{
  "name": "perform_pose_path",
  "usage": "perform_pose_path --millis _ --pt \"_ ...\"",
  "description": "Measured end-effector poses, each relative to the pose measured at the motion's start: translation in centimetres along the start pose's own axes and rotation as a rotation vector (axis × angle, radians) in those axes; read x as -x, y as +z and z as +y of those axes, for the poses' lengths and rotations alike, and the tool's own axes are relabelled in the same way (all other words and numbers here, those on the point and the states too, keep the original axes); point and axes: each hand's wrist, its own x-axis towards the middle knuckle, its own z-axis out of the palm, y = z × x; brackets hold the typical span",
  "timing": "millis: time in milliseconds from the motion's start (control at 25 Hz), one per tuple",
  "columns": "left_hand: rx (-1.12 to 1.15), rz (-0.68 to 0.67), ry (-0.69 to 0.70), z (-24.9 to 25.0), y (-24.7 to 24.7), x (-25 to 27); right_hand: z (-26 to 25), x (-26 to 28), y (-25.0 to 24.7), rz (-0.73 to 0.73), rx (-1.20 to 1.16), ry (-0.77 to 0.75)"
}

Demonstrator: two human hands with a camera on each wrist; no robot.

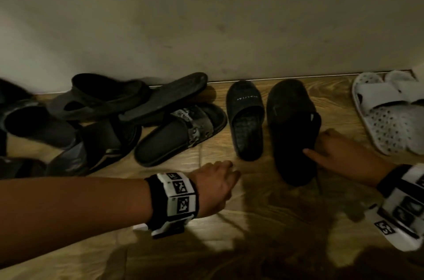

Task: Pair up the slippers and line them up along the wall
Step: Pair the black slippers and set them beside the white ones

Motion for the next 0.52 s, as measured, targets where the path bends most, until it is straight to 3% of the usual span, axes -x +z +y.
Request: perform_pose_path --millis 120,240,520 --pt "-0.007 0.01 -0.043 -1.8 0.8 4.4 -1.6 0.1 -1.0 -0.064 0.232 0.036" --pt "0.022 0.049 -0.091 -3.3 1.2 8.0 -4.9 0.4 -1.2 -0.005 0.361 0.049" --pt "0.067 0.067 -0.247 -7.4 2.7 13.3 -14.7 0.6 -1.7 0.065 0.596 -0.104"
